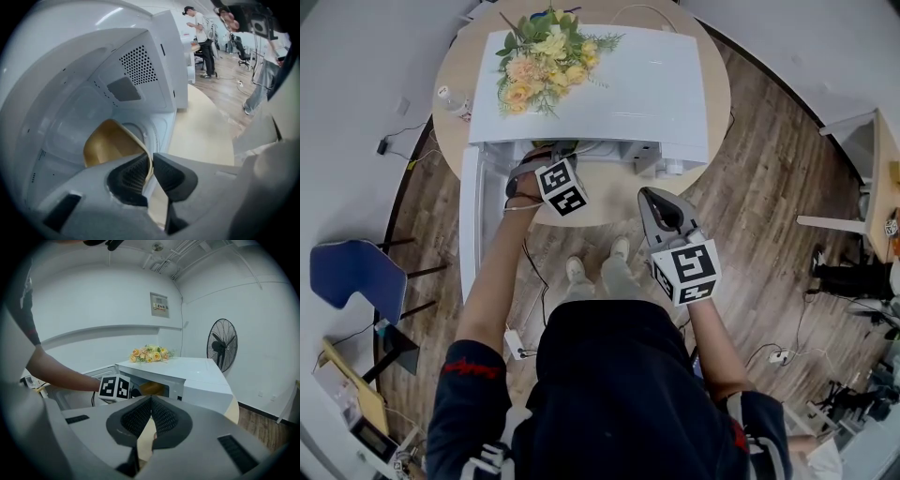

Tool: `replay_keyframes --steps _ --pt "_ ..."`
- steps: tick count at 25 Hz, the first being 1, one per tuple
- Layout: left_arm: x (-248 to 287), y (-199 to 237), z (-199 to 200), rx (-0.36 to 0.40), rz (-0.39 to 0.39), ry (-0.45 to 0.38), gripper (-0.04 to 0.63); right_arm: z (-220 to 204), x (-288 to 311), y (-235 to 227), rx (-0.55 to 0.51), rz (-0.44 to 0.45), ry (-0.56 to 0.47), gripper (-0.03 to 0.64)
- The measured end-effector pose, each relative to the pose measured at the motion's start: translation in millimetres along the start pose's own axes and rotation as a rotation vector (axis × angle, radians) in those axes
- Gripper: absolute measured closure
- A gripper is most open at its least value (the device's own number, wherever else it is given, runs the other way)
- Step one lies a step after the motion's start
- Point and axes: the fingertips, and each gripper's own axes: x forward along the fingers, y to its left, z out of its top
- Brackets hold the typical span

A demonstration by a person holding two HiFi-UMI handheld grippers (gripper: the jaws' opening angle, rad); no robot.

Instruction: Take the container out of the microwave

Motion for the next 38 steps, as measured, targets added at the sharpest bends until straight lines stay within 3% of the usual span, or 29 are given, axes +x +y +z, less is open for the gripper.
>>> replay_keyframes --steps 12,25,38 --pt "-37 -17 5 -0.031 -0.070 -0.058 0.560 12 -6 6 -0.012 0.002 -0.026 0.609" --pt "-85 -73 0 -0.049 -0.215 -0.054 0.561 25 -16 17 -0.046 0.007 -0.071 0.609" --pt "-141 -118 3 -0.067 -0.269 -0.067 0.561 51 -31 33 -0.080 0.016 -0.149 0.609"
